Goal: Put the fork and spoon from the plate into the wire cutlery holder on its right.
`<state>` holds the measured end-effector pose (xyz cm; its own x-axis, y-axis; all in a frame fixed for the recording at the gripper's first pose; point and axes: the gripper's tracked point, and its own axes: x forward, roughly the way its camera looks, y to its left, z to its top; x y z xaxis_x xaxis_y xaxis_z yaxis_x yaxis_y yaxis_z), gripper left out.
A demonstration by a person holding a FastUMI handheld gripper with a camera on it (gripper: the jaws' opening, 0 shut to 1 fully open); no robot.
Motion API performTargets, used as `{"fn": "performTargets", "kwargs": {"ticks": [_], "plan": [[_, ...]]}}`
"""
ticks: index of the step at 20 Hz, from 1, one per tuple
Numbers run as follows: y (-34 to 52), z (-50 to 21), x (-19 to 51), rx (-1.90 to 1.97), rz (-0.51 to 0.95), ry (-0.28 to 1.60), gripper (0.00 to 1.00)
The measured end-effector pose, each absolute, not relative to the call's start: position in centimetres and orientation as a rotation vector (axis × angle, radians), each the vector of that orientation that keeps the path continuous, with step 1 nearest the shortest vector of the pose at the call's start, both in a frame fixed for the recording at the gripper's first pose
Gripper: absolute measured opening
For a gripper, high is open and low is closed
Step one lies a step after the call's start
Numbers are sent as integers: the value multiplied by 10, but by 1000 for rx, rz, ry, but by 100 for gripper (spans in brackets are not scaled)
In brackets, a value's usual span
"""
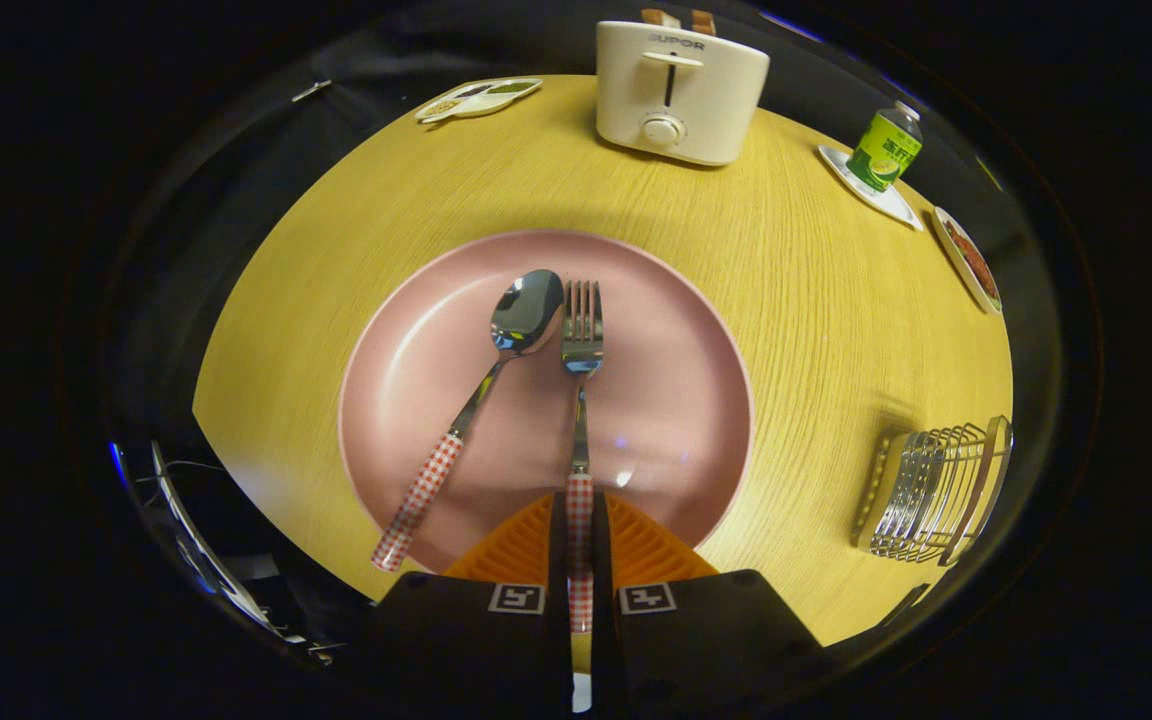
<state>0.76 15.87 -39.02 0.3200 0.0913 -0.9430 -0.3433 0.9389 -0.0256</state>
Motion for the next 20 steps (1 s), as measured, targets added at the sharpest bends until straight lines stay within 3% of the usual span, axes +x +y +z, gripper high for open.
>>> {"fn": "performTargets", "kwargs": {"ticks": [10,20], "plan": [[99,-307,-2,-193,337,1176,12],[-41,-219,-21,-413,432,1309,12]]}}
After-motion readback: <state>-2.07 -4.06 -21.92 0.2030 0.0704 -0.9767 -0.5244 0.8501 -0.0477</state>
